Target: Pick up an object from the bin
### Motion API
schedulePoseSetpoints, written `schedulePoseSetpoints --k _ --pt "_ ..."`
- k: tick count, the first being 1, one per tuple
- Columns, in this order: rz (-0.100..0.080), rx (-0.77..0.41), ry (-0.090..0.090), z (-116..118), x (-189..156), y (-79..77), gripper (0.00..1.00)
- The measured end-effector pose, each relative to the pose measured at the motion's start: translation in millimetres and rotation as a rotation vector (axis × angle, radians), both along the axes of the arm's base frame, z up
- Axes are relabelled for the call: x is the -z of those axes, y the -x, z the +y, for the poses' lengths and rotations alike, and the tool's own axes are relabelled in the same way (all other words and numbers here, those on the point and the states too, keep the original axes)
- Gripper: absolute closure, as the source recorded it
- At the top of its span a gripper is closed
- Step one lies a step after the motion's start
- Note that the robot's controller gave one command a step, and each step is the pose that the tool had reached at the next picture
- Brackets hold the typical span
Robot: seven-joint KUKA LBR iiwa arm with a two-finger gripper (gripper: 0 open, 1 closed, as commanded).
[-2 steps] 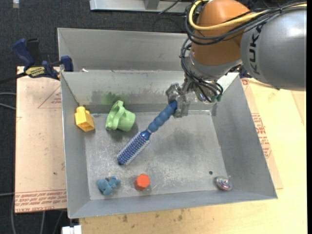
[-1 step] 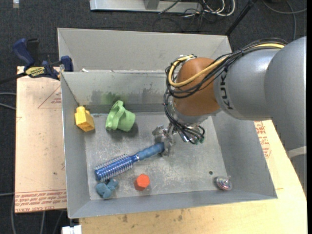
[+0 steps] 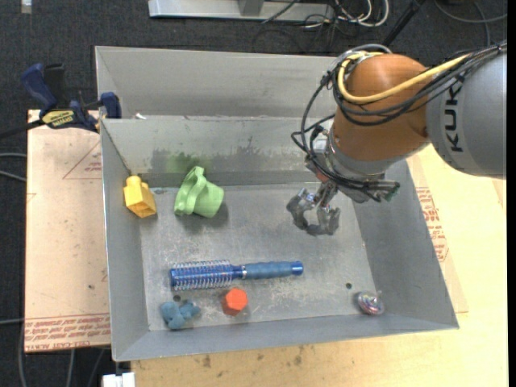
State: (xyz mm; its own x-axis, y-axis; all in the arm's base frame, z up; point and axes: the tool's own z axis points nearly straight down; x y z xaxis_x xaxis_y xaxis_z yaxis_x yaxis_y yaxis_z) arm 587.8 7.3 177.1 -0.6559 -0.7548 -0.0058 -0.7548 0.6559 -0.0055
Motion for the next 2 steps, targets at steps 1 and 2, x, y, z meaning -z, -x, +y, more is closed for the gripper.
schedulePoseSetpoints --k 1,2 --pt "0.005 -0.001 -0.002 1 2 1.1 0.00" --pt "0.000 -0.332 0.000 27 -93 22.4 0.00"
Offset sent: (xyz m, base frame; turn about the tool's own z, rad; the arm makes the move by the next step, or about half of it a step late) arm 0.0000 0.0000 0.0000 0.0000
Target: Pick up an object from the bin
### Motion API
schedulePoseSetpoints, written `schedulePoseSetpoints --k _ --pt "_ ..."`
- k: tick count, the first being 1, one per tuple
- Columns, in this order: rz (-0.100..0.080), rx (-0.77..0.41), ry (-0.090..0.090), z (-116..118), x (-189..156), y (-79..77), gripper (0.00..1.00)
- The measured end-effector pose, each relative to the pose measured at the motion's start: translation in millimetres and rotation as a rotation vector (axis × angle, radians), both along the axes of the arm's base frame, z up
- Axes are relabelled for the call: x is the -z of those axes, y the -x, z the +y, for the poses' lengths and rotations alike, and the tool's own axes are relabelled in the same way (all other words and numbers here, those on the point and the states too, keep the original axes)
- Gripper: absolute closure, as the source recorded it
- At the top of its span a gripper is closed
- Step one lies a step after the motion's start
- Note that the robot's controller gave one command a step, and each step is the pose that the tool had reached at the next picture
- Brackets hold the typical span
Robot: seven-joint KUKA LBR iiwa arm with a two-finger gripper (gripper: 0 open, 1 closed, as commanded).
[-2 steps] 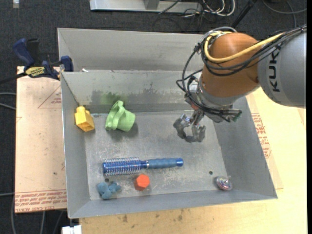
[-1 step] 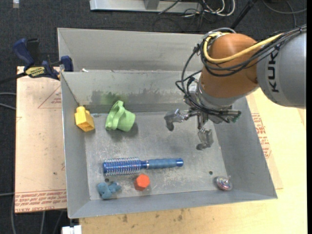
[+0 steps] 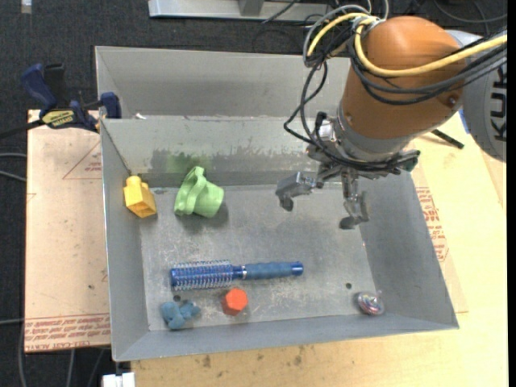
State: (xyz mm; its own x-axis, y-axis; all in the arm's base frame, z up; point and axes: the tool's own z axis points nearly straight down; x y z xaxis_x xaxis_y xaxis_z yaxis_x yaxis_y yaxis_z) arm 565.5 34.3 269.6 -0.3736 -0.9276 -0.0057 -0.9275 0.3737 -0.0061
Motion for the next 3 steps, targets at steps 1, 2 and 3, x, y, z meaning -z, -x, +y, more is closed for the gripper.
schedulePoseSetpoints --k 1,2,3 --pt "0.013 0.211 0.000 15 72 33.8 0.00" --pt "0.012 0.367 0.000 11 128 42.1 0.00" --pt "0.011 0.532 -0.001 3 202 6.4 0.00"
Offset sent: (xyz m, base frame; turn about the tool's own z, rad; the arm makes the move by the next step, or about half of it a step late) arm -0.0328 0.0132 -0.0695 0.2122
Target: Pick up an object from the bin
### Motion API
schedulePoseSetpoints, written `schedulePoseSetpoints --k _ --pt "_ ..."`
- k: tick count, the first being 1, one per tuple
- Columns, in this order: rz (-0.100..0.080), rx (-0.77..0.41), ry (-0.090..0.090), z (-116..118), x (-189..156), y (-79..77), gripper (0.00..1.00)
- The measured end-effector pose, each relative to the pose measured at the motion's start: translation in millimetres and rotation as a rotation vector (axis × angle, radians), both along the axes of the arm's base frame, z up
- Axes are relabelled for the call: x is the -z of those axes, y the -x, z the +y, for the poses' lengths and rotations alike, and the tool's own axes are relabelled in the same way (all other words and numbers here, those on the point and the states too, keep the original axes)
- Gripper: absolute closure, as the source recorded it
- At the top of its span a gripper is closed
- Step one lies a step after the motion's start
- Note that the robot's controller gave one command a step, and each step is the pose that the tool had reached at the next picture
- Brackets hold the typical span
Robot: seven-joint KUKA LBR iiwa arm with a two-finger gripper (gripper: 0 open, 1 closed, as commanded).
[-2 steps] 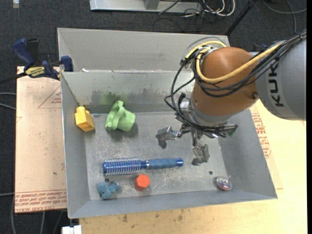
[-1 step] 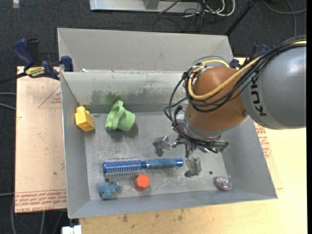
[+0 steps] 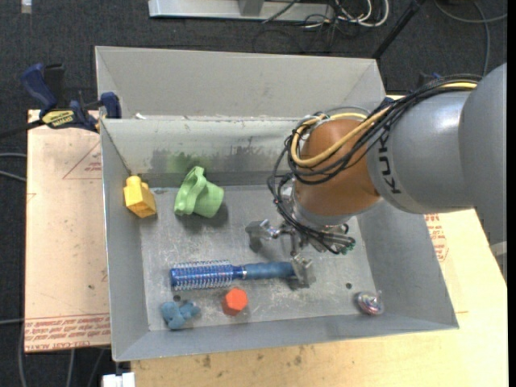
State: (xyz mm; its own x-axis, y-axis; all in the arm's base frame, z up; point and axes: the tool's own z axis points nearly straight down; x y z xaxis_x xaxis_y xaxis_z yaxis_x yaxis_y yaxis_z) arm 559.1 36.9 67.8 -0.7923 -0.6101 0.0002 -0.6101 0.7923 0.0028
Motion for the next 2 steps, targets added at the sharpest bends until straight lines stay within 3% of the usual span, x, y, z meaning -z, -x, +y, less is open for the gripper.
schedulePoseSetpoints --k 1,2 --pt "0.000 0.030 0.000 11.4 -1.7 32.1 0.00" --pt "-0.003 0.031 0.001 10.8 -2.4 30.3 1.00"
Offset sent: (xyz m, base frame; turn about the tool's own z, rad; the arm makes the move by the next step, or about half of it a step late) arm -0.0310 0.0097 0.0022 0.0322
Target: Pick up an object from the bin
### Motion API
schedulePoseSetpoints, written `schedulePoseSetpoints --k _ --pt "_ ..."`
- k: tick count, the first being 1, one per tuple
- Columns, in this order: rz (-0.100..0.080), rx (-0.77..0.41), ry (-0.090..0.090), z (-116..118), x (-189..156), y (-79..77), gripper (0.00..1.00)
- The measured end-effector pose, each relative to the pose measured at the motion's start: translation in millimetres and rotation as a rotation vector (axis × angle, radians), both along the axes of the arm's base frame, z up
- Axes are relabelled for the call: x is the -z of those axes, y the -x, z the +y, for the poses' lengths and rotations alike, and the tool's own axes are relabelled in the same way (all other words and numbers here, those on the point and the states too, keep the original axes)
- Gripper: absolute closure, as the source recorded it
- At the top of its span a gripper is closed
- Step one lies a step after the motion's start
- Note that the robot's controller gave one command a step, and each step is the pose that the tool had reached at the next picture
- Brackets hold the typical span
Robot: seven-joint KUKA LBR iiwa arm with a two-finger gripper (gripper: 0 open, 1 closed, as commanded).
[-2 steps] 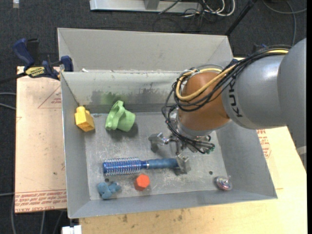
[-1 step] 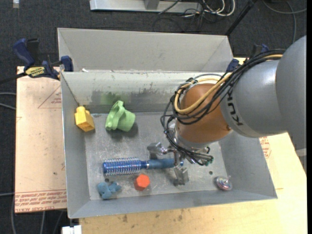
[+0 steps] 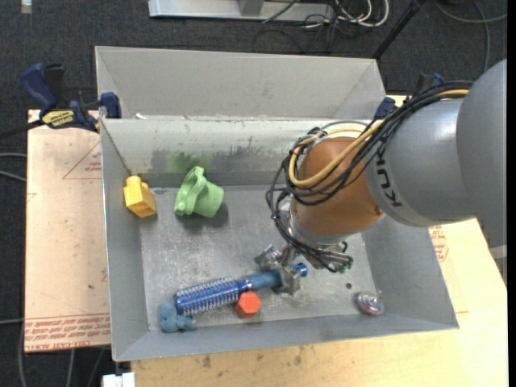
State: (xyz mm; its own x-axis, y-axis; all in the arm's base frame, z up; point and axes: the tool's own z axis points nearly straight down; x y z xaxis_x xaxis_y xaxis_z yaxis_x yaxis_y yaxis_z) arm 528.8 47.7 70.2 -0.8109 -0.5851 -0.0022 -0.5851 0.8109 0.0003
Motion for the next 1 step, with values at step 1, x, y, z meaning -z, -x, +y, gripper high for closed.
schedulePoseSetpoints --k 1 --pt "-0.011 0.004 -0.001 -3.6 -159.9 -37.4 1.00"
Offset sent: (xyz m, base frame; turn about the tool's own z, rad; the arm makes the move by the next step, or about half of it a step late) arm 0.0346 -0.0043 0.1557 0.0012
